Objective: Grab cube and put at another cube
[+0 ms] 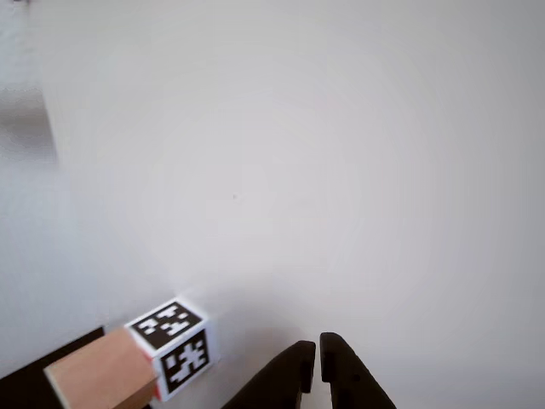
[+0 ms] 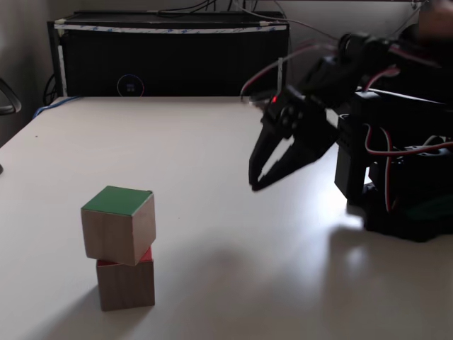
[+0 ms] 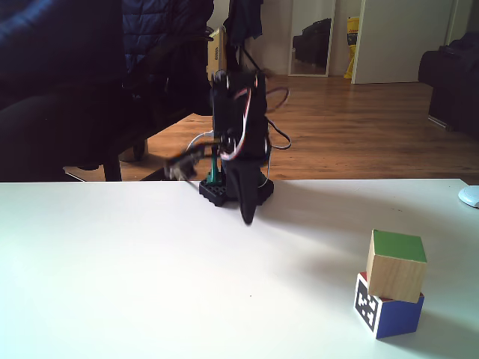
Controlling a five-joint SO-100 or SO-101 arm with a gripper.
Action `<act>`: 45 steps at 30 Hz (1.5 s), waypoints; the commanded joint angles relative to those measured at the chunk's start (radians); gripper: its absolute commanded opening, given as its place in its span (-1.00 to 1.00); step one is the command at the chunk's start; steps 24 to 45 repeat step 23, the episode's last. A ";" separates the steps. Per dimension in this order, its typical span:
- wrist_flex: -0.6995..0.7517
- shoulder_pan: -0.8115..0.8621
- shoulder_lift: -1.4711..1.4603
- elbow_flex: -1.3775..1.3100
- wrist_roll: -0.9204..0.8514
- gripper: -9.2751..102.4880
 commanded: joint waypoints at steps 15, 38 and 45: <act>0.058 -0.012 0.015 -0.011 0.029 -0.83; 0.058 -0.032 0.015 -0.011 0.006 -0.83; 0.058 -0.032 0.015 -0.011 0.006 -0.83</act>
